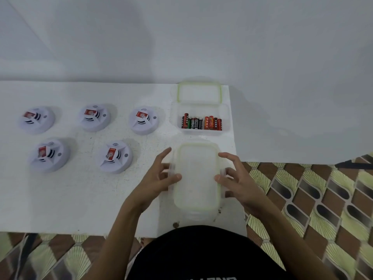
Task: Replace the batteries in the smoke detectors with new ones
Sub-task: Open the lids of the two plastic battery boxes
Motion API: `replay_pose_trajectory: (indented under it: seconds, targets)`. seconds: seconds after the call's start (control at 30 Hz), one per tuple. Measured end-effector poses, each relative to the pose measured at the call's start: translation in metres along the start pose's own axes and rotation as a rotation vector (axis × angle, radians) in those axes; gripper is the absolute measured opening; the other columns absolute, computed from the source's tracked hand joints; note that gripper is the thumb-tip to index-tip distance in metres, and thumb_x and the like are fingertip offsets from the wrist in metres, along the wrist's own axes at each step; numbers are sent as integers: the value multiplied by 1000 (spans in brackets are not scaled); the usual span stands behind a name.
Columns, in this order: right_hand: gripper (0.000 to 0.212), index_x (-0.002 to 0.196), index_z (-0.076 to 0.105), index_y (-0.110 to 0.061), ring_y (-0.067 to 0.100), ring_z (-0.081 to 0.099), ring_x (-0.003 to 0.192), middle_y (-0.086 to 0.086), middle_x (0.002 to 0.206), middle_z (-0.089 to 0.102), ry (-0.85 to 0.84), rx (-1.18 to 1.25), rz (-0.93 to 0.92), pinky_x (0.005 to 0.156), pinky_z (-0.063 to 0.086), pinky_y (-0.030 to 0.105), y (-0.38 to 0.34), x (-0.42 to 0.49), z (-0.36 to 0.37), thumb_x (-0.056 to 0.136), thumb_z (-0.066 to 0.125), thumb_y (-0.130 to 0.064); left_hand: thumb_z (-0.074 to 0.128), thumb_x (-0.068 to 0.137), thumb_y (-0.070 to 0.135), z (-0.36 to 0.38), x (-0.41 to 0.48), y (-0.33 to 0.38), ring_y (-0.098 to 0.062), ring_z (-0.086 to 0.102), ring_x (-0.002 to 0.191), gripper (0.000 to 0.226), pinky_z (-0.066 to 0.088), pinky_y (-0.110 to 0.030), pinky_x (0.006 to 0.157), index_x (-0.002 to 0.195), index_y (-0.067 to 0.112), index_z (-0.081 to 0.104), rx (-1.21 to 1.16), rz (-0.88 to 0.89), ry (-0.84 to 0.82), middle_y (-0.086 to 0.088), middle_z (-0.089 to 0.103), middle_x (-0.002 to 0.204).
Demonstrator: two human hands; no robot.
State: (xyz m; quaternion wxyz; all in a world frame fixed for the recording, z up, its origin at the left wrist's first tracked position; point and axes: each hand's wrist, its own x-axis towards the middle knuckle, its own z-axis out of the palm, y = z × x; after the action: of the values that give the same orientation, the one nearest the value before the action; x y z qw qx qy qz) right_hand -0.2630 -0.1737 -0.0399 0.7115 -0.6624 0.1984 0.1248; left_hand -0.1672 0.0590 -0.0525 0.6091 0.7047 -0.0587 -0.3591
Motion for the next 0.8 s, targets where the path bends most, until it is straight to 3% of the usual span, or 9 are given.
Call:
replay_pose_trajectory:
  seconds: [0.1, 0.17, 0.3, 0.4, 0.47, 0.57, 0.63, 0.8]
  targets:
    - [79, 130, 33, -60, 25, 66, 104, 4, 123, 55, -53, -44, 39, 71, 61, 49, 3, -7, 2, 78, 80, -24, 75, 72, 38, 1, 7, 3, -7, 47, 125, 91, 45, -36, 97, 141, 55, 19, 83, 100, 0, 12, 38, 145]
    - [87, 133, 29, -61, 25, 63, 109, 1, 128, 53, -89, -46, 38, 73, 60, 50, 4, -9, 2, 74, 80, -23, 73, 74, 34, 3, 10, 6, -4, 39, 131, 90, 44, -30, 98, 143, 52, 18, 105, 157, -18, 20, 34, 147]
    - [81, 134, 34, -61, 27, 64, 109, -5, 130, 56, -97, -56, -11, 81, 58, 53, -3, -7, -6, 86, 71, -8, 65, 89, 21, 9, 9, 13, 20, 43, 114, 72, 43, -7, 80, 144, 43, 24, 118, 190, 93, 46, 45, 120]
    - [63, 134, 37, -57, 17, 61, 109, -10, 128, 56, 68, -245, -122, 80, 59, 35, -7, 0, -6, 91, 66, -21, 61, 86, 42, 6, 3, 12, 0, 51, 112, 67, 41, -12, 76, 142, 47, 25, 206, 169, 260, 14, 52, 123]
    - [51, 132, 45, -47, 11, 60, 111, -7, 126, 57, 222, -282, -203, 81, 52, 23, -4, 4, -5, 92, 65, -23, 57, 86, 48, -1, -3, 7, -10, 56, 100, 62, 43, -18, 73, 140, 49, 27, 270, 144, 334, 3, 54, 112]
    - [41, 125, 52, -42, 9, 61, 108, -6, 121, 60, 282, -317, -251, 85, 51, 21, 1, 3, -7, 92, 65, -20, 53, 87, 52, -9, -19, -1, -19, 63, 85, 50, 55, -30, 72, 134, 51, 37, 348, 118, 295, 0, 60, 99]
    - [38, 120, 54, -47, 11, 63, 98, -7, 117, 60, 243, -364, -233, 75, 54, 21, 5, -2, -8, 93, 63, -21, 52, 85, 55, -12, -28, -6, -27, 65, 83, 41, 58, -41, 73, 126, 54, 46, 348, 103, 258, 1, 61, 99]
    - [29, 109, 62, -39, 11, 65, 79, -4, 112, 61, 317, -384, -263, 67, 55, 21, 7, -13, -11, 91, 64, -15, 66, 86, 33, -18, -38, -2, -13, 67, 73, 31, 57, -40, 78, 114, 43, 59, 331, 135, 349, 11, 64, 101]
